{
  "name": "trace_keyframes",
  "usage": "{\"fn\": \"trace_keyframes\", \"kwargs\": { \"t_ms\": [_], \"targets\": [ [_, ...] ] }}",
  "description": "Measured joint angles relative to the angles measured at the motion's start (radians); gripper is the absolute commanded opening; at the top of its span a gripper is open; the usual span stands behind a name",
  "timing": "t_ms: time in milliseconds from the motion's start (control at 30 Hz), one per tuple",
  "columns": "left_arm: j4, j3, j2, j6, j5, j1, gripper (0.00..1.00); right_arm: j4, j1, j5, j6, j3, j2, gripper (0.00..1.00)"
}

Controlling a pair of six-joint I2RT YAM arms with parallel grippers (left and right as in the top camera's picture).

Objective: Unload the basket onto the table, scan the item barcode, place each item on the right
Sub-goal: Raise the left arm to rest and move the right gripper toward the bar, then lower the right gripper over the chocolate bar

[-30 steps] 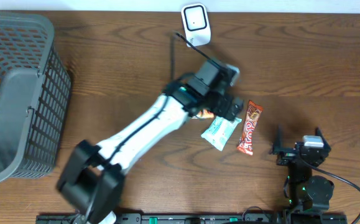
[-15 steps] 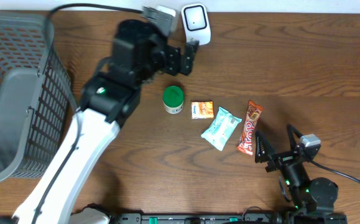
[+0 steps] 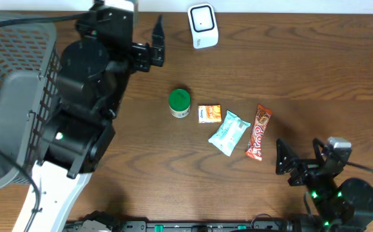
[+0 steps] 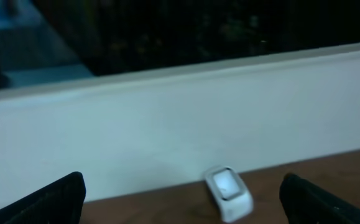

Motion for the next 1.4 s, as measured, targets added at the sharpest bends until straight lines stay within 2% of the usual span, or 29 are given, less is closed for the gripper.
{"fn": "trace_keyframes", "kwargs": {
  "t_ms": [133,300,500,733,933,1133,1400],
  "targets": [
    [-0.006,0.0,-0.026,0.064,-0.069,0.0,1.0,0.026,0.0,-0.115,0.0,0.067,0.079,0.99],
    [-0.055,0.0,-0.049,0.098,-0.114,0.0,1.0,0.046,0.0,-0.297,0.003,0.085,0.09,0.99],
    [-0.128,0.0,-0.051,0.157,-0.135,0.0,1.0,0.049,0.0,-0.359,0.075,0.085,0.092,0.99],
    [-0.142,0.0,-0.054,0.2,-0.233,0.0,1.0,-0.033,0.0,-0.282,0.103,0.086,0.188,0.99],
    [-0.157,0.0,-0.08,0.208,-0.315,0.0,1.0,-0.014,0.0,-0.243,0.109,0.089,0.413,0.92],
    [-0.157,0.0,-0.129,0.208,-0.338,0.0,1.0,-0.023,0.0,-0.217,0.081,0.135,0.633,0.91],
    [-0.152,0.0,-0.143,0.208,-0.344,0.0,1.0,-0.059,0.0,-0.103,0.047,0.251,0.712,0.91]
  ]
}}
